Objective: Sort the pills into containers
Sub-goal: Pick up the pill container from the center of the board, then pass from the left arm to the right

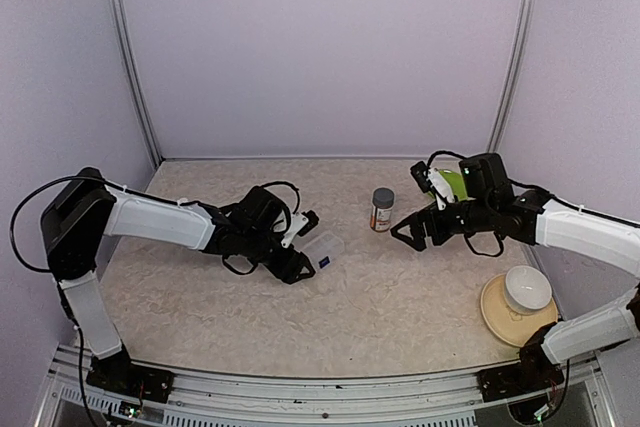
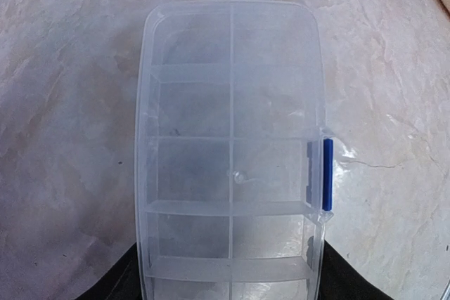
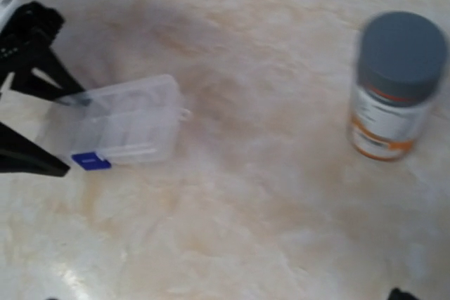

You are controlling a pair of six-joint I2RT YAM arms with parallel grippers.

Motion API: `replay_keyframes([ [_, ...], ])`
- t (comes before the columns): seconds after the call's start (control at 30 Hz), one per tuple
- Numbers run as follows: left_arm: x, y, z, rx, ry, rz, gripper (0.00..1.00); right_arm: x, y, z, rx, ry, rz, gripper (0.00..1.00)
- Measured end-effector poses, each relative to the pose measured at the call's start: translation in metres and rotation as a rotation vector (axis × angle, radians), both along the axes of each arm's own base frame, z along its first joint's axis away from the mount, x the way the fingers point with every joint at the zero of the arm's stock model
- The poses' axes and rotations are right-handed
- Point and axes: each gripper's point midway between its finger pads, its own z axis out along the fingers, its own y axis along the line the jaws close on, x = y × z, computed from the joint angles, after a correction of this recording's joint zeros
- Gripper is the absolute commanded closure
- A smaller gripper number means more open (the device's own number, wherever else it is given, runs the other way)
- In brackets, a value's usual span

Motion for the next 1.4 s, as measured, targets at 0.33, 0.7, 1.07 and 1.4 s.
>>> replay_keyframes([
  [0.33, -0.028, -0.025, 0.046, -0.14, -0.021, -0.137, 0.51, -0.031, 0.038, 0.01, 0.076, -0.023, 0.204, 0.0],
  [0.7, -0.055, -0.038, 0.071, -0.232, -0.014, -0.258, 0.51, -0.048, 0.054, 0.02, 0.14, -0.025, 0.312, 0.0],
  [1.07, -0.077, -0.043, 0.099, -0.311, -0.028, -0.363, 0.52, -0.059, 0.06, 0.024, 0.163, -0.023, 0.381, 0.0],
  [1.4, -0.094, -0.048, 0.104, -0.343, -0.01, -0.447, 0.52, -0.071, 0.069, 0.03, 0.17, -0.026, 0.455, 0.0],
])
